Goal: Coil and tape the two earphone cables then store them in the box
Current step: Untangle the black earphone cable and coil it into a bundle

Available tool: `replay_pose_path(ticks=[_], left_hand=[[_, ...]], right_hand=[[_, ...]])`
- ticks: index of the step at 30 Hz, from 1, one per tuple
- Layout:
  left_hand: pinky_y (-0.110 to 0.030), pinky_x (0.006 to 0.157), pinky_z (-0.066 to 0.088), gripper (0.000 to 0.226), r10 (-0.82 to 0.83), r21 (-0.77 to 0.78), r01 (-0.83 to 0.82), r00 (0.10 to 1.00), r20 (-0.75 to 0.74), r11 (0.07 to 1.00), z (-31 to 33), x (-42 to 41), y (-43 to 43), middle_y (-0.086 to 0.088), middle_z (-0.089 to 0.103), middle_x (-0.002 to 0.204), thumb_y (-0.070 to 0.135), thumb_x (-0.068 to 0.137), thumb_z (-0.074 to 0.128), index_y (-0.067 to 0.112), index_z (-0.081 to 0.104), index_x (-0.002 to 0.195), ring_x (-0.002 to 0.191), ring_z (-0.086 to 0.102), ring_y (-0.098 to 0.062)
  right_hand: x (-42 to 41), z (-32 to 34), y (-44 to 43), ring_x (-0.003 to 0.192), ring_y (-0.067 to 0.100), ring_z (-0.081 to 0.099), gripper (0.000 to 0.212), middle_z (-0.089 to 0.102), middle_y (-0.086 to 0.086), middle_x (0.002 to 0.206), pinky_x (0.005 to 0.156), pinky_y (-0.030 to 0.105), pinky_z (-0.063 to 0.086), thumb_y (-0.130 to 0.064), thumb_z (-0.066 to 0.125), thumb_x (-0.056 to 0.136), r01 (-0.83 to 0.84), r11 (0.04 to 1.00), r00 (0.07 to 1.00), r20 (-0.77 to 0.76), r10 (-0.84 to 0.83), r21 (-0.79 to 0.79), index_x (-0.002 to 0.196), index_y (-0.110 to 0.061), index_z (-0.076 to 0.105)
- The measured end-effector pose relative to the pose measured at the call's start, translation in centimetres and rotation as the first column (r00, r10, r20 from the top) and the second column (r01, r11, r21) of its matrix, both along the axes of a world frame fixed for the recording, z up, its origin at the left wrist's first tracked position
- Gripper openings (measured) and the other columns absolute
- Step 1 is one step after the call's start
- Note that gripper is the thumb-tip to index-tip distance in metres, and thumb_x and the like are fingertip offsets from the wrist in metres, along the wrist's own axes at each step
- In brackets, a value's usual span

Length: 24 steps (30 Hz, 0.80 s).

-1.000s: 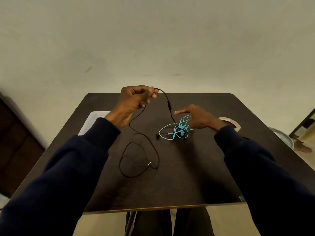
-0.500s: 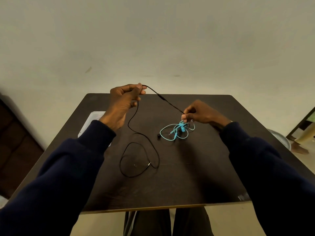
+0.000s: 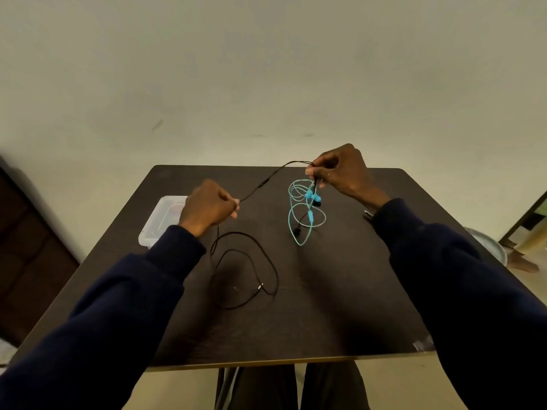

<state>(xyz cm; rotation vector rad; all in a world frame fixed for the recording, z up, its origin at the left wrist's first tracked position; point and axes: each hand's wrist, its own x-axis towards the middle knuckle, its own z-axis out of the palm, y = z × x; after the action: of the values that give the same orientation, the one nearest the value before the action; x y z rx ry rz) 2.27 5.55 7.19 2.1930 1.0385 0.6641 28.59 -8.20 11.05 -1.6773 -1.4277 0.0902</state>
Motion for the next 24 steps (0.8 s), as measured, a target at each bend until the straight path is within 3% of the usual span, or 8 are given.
replay_pose_path(ticks=[4,6,8,10,13,15,20,24], left_hand=[[-0.041,0.080,0.058,0.024,0.011,0.037,0.002,0.943,-0.334,0.999,0.1,0.3,0.1,-0.004,0.074,0.082,0.027,0.092,0.073,0.010,0.074,0.076,0.070,0.065,-0.018],[-0.043,0.091,0.057,0.016,-0.041,0.008,0.047,0.936,-0.349,0.999,0.6,0.6,-0.1,-0.006,0.075,0.098,0.024,0.089,0.076,0.009,0.077,0.092,0.086,0.070,-0.021],[-0.043,0.100,0.053,0.035,-0.108,-0.003,0.111,0.957,-0.271,0.994,1.3,1.2,-0.2,-0.004,0.072,0.120,0.020,0.086,0.079,0.012,0.072,0.119,0.106,0.068,-0.020],[-0.038,0.091,0.058,0.043,-0.178,-0.039,0.174,0.977,-0.117,0.984,1.9,2.2,-0.5,-0.004,0.071,0.121,0.014,0.084,0.080,0.013,0.068,0.126,0.108,0.068,-0.018],[-0.020,0.059,0.056,0.038,-0.282,-0.164,0.299,0.952,0.116,0.940,2.0,4.0,-1.3,-0.007,0.073,0.117,0.006,0.087,0.076,0.008,0.068,0.125,0.096,0.070,-0.015],[-0.018,0.057,0.056,0.037,-0.322,-0.191,0.364,0.921,0.218,0.912,1.6,5.1,-1.8,-0.011,0.072,0.115,0.006,0.088,0.074,0.004,0.067,0.125,0.094,0.071,-0.018],[-0.016,0.056,0.051,0.020,-0.372,-0.004,0.381,0.905,0.209,0.925,0.6,6.5,-2.4,-0.008,0.078,0.093,0.019,0.091,0.073,0.005,0.077,0.105,0.057,0.064,-0.011],[-0.018,0.056,0.051,0.014,-0.353,0.066,0.347,0.917,0.186,0.935,0.8,6.7,-2.4,-0.003,0.073,0.078,0.017,0.096,0.068,0.007,0.076,0.090,0.057,0.062,-0.004]], right_hand=[[-0.3,-0.3,0.1,0.058,0.023,0.073,0.014,0.074,0.008,0.068,0.058,0.026,0.060,-0.017,0.078,0.085,-0.045,0.998,0.997,-0.060,0.042,-0.051,0.085,-0.003,0.076],[-0.5,-0.7,0.0,0.065,0.028,0.074,0.014,0.073,0.017,0.073,0.059,0.027,0.061,-0.012,0.074,0.088,-0.097,0.991,0.987,-0.133,0.085,-0.090,0.089,0.002,0.074],[-0.7,-1.0,0.1,0.068,0.028,0.074,0.015,0.073,0.020,0.076,0.060,0.026,0.060,-0.010,0.072,0.089,-0.119,0.986,0.978,-0.187,0.096,-0.117,0.093,0.004,0.073],[-0.9,-1.4,0.2,0.065,0.023,0.072,0.016,0.073,0.018,0.077,0.061,0.025,0.059,-0.011,0.072,0.089,-0.124,0.982,0.977,-0.190,0.096,-0.142,0.095,0.004,0.074],[-1.5,-2.0,0.4,0.061,0.016,0.068,0.014,0.073,0.015,0.076,0.059,0.023,0.057,-0.014,0.073,0.088,-0.136,0.977,0.980,-0.169,0.107,-0.167,0.094,-0.001,0.076],[-1.7,-2.4,0.5,0.059,0.013,0.067,0.014,0.074,0.010,0.074,0.056,0.020,0.055,-0.017,0.074,0.087,-0.145,0.974,0.982,-0.144,0.121,-0.172,0.092,-0.004,0.077],[-1.5,-2.8,0.7,0.061,0.011,0.070,0.010,0.075,0.000,0.073,0.057,0.018,0.056,-0.018,0.079,0.084,-0.161,0.968,0.981,-0.143,0.134,-0.193,0.087,-0.009,0.077],[-0.6,-3.2,0.4,0.066,0.013,0.073,0.007,0.076,0.000,0.076,0.061,0.020,0.057,-0.016,0.079,0.083,-0.195,0.921,0.981,-0.084,0.177,-0.337,0.086,-0.011,0.075]])
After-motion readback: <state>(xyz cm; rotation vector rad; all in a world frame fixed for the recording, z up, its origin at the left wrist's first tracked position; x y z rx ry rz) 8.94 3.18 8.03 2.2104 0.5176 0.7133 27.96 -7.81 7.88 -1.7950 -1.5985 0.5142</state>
